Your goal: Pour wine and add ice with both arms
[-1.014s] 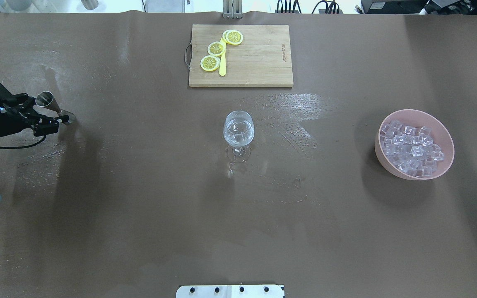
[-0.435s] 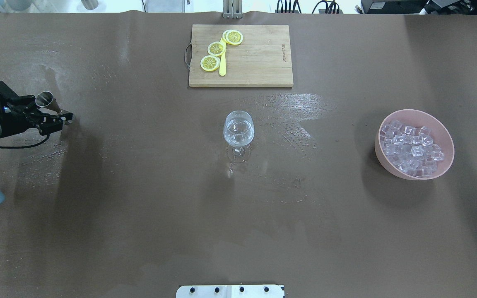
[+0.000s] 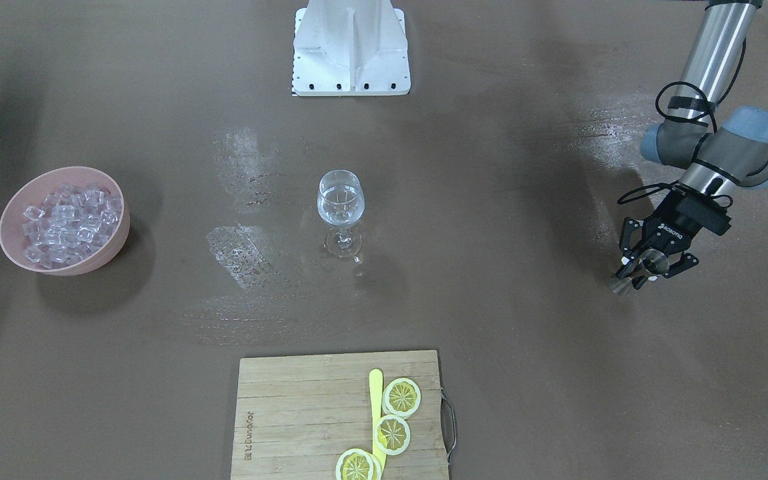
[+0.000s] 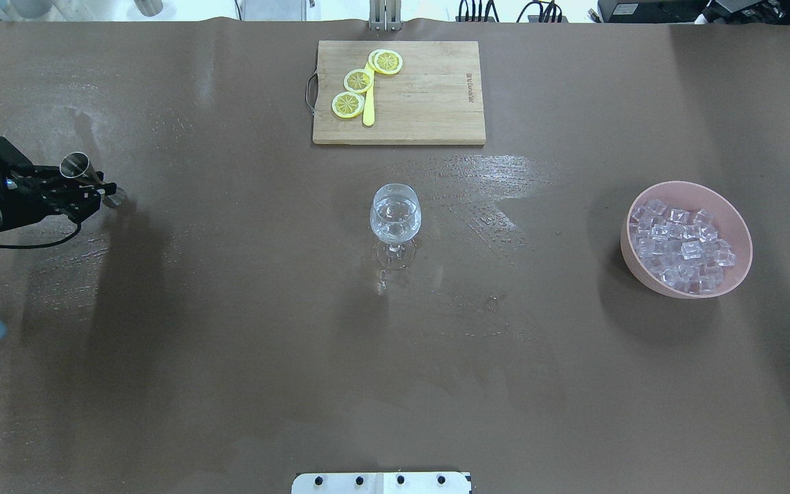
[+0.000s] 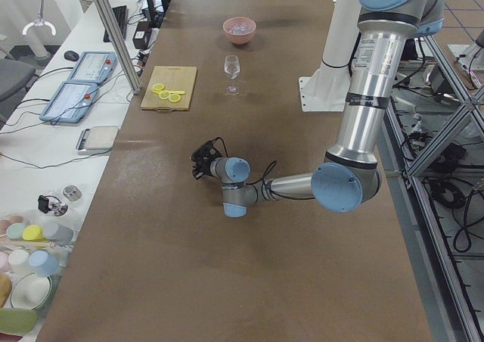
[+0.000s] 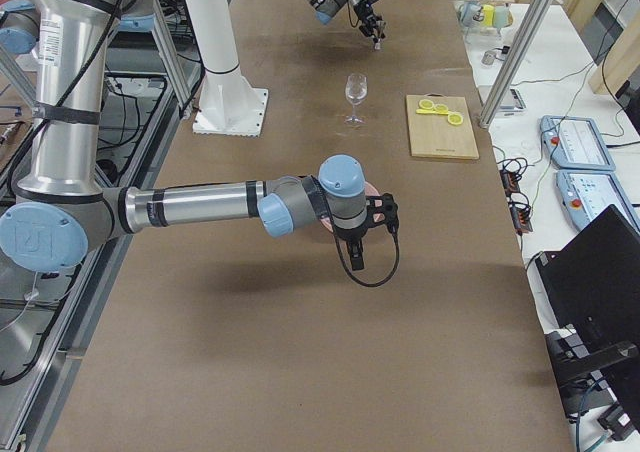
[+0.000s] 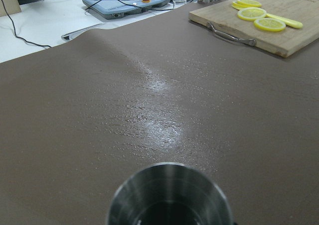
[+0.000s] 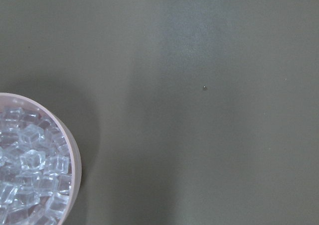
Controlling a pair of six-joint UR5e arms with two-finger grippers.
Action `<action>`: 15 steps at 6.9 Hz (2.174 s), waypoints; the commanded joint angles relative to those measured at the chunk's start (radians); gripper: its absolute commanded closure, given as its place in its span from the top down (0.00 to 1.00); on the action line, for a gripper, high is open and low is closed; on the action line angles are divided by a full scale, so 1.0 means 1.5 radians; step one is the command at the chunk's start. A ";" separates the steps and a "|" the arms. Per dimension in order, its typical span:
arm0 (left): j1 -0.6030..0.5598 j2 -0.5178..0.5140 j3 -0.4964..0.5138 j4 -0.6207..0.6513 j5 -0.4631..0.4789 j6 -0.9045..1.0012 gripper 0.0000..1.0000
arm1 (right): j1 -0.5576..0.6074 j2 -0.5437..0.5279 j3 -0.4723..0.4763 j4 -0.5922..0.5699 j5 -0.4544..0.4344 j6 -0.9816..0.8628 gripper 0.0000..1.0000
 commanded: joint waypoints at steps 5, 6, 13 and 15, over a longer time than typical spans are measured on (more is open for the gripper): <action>-0.001 -0.026 -0.043 -0.054 -0.013 0.010 0.00 | 0.001 -0.015 0.024 0.001 -0.001 -0.001 0.99; -0.003 -0.021 -0.058 -0.051 -0.013 0.005 0.00 | 0.001 -0.016 0.026 0.001 -0.002 -0.001 0.99; 0.063 -0.148 -0.223 0.273 0.031 0.103 0.00 | 0.000 -0.004 0.033 0.003 0.002 -0.001 0.99; 0.082 -0.211 -0.233 0.345 0.009 0.106 0.00 | 0.000 -0.004 0.032 0.002 0.000 0.006 0.99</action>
